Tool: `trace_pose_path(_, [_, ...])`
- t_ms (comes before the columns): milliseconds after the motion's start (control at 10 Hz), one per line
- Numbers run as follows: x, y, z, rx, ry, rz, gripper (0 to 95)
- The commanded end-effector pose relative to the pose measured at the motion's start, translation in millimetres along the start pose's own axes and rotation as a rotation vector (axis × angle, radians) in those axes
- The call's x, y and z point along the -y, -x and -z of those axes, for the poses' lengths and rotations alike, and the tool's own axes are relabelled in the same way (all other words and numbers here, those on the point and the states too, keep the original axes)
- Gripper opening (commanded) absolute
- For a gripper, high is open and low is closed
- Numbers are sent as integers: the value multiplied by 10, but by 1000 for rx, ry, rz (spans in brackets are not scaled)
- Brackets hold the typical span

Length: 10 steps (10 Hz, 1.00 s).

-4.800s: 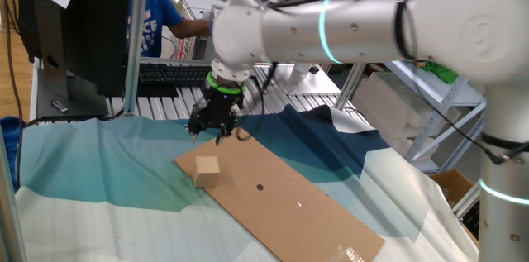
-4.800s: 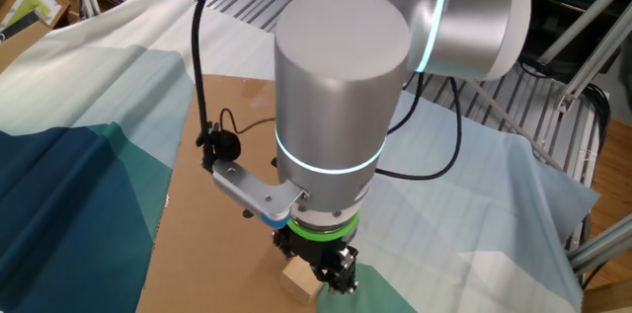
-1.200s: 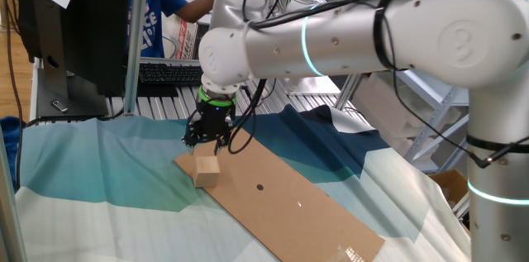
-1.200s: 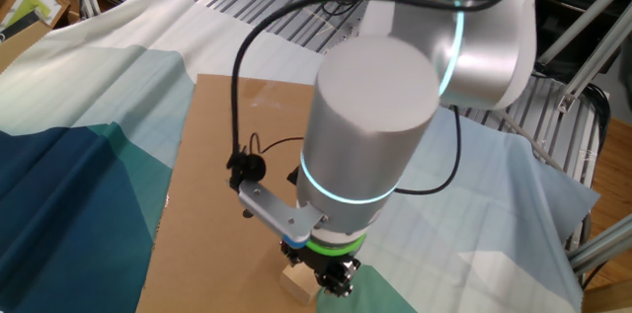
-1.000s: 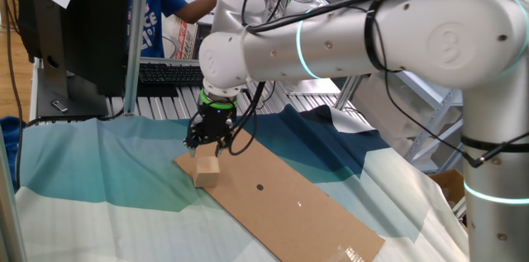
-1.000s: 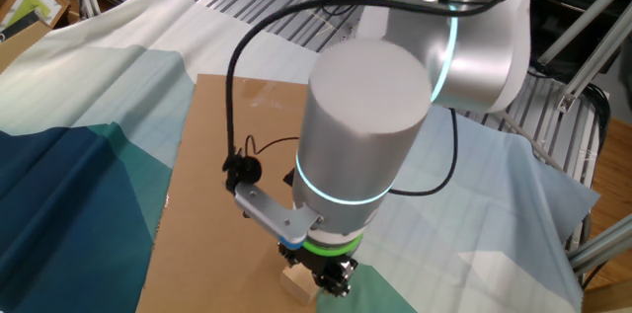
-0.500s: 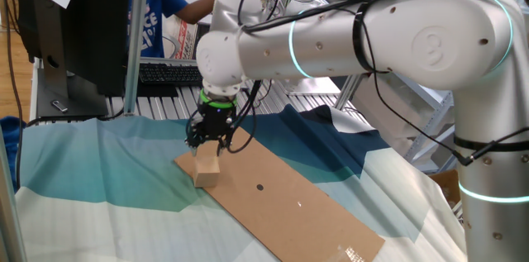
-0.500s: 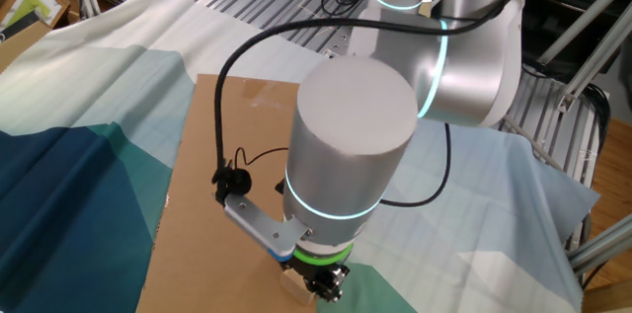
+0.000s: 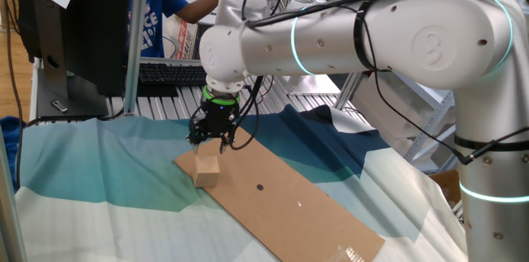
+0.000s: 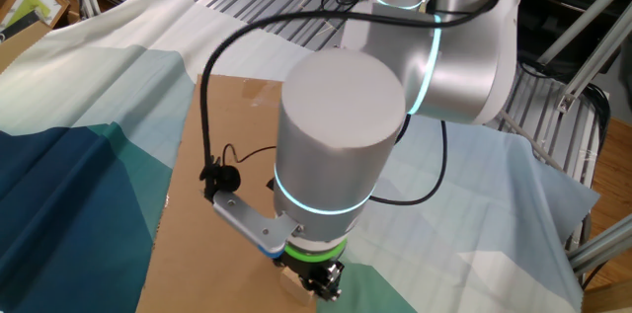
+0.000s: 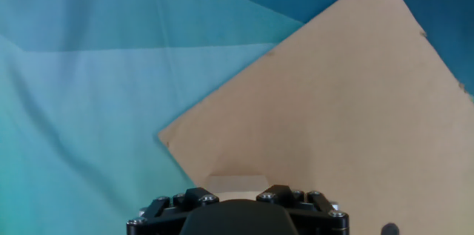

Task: Grab the block and place it at the designated location

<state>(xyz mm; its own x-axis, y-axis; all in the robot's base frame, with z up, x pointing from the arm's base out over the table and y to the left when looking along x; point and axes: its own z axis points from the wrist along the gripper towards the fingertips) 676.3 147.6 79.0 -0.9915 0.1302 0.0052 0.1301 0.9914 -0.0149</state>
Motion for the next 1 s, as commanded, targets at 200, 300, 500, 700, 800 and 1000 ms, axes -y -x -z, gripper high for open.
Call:
trace_pose_path(200, [-57, -10, -49, 3, 4, -2, 760])
trace_pose_path(300, [-63, -15, -56, 2, 2, -1, 760])
trace_pose_path(500, [-88, -33, -90, 3, -1, -7, 760])
trace_pose_path(700, [-77, -21, -129, 0, -5, -4, 760])
trace_pose_path(800, [-60, -4, -162, -1, -1, -2, 760])
trace_pose_path(1000, [-36, 15, -203, -2, -3, -5, 760])
